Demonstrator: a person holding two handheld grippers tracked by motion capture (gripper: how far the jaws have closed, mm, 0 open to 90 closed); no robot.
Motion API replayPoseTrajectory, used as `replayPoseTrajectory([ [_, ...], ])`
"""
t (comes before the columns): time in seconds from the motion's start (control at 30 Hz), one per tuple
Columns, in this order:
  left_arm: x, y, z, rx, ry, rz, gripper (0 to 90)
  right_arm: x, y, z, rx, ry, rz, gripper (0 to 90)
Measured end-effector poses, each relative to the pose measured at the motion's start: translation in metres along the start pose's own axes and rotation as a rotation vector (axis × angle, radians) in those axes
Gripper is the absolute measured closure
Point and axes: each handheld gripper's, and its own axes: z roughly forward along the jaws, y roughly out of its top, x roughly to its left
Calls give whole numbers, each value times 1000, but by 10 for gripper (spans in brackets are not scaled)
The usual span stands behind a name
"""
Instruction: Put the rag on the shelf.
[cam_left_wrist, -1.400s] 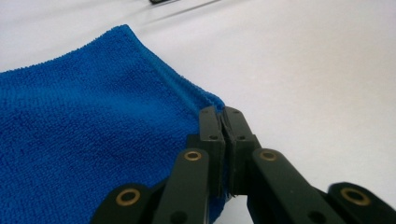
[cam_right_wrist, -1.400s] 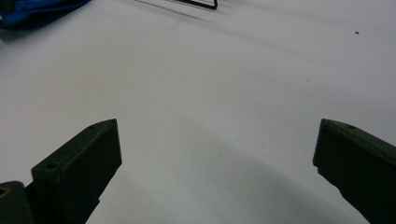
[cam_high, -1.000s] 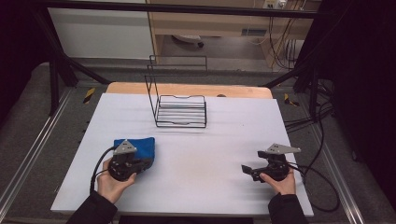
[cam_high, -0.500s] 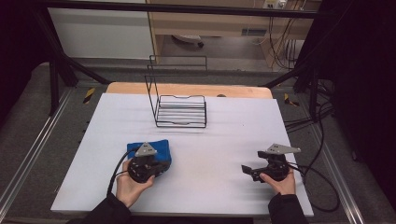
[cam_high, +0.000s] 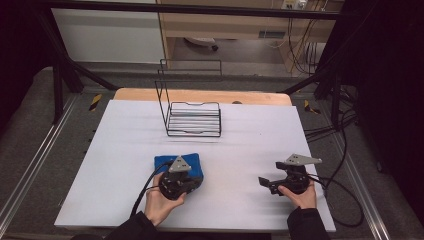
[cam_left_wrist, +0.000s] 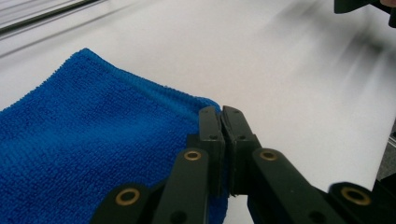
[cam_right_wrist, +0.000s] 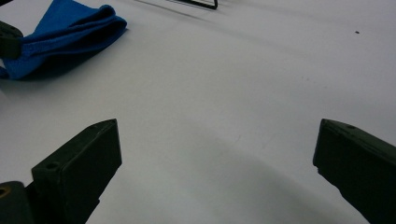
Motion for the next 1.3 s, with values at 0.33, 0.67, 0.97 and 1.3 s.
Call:
replayPoseTrajectory([
  [0.33,-1,-8,19,42,-3,12,843,0,0,1,2,2,-3,16],
  [0.67,10,-3,0,34,13,22,460,1,0,2,-1,3,-1,17],
  [0.97,54,-2,-39,-11,116,9,335,4,1,5,6,8,-7,19],
  [1.3,114,-6,-43,29,259,-38,420,13,10,17,11,18,-27,37],
])
